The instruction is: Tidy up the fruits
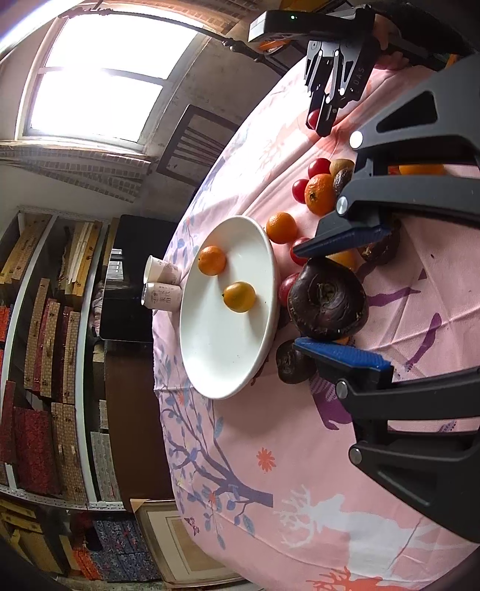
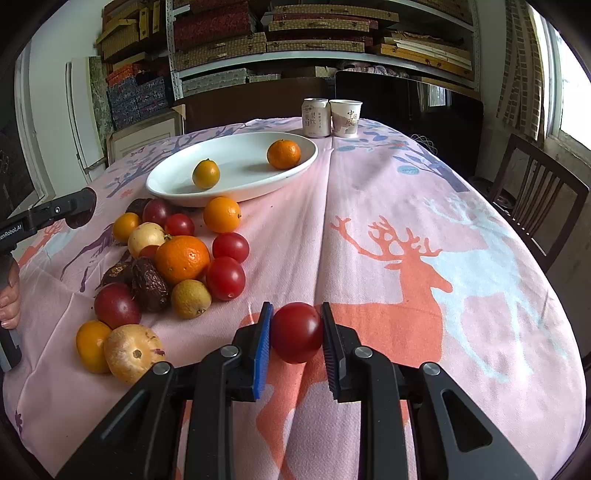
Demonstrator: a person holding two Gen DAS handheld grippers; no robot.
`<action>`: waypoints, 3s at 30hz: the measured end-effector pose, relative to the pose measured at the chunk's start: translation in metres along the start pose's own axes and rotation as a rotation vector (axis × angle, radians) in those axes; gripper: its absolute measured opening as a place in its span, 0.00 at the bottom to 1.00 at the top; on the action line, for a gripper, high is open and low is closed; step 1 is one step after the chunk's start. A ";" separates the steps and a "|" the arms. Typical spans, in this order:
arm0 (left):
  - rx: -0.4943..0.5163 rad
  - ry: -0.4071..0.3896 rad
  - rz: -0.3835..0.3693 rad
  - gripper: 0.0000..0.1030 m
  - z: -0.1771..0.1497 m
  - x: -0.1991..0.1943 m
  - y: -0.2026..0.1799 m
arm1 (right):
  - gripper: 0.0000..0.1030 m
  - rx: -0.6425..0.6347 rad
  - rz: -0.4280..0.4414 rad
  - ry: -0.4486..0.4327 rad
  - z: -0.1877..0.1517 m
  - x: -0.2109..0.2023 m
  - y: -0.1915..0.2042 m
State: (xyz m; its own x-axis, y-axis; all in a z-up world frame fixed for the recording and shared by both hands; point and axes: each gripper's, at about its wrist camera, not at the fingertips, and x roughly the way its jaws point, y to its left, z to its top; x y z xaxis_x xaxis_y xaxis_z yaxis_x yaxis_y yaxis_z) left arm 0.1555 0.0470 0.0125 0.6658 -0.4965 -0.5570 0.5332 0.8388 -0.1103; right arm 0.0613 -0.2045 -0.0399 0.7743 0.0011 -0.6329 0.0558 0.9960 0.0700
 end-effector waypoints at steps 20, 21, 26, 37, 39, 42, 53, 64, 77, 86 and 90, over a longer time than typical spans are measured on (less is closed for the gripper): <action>0.017 -0.022 0.138 0.43 0.048 0.010 -0.005 | 0.25 -0.102 0.017 -0.222 0.095 -0.042 0.016; 0.023 -0.027 0.144 0.43 0.052 0.011 -0.006 | 0.25 -0.098 0.012 -0.226 0.105 -0.040 0.016; -0.031 -0.010 0.289 0.43 0.077 0.031 0.005 | 0.25 -0.056 0.081 -0.192 0.148 -0.009 0.016; -0.014 -0.017 0.383 0.43 0.118 0.096 0.039 | 0.25 -0.055 0.161 -0.126 0.212 0.099 0.035; -0.034 -0.018 0.389 0.43 0.123 0.108 0.046 | 0.25 -0.048 0.159 -0.123 0.216 0.115 0.037; -0.047 -0.016 0.389 0.43 0.125 0.120 0.050 | 0.25 -0.040 0.159 -0.081 0.217 0.129 0.034; -0.052 -0.088 0.356 0.96 0.118 0.113 0.038 | 0.96 -0.069 0.185 -0.167 0.206 0.115 0.037; -0.129 -0.111 0.364 0.96 0.126 0.091 0.047 | 0.96 -0.094 0.174 -0.230 0.208 0.091 0.036; -0.214 -0.059 0.352 0.96 0.097 0.026 0.037 | 0.96 -0.051 0.113 -0.191 0.181 0.018 0.013; -0.141 -0.109 0.306 0.96 0.065 -0.022 -0.009 | 0.96 -0.129 0.091 -0.178 0.128 -0.079 0.028; -0.032 -0.095 0.304 0.96 0.052 -0.026 -0.034 | 0.96 -0.177 0.126 -0.055 0.082 -0.084 0.041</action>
State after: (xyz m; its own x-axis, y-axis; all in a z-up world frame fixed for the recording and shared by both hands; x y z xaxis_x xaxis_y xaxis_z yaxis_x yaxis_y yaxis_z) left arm 0.1475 0.0198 0.0734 0.8387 -0.2397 -0.4891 0.2870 0.9576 0.0230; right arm 0.0502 -0.1712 0.0799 0.8013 0.1264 -0.5847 -0.1515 0.9884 0.0059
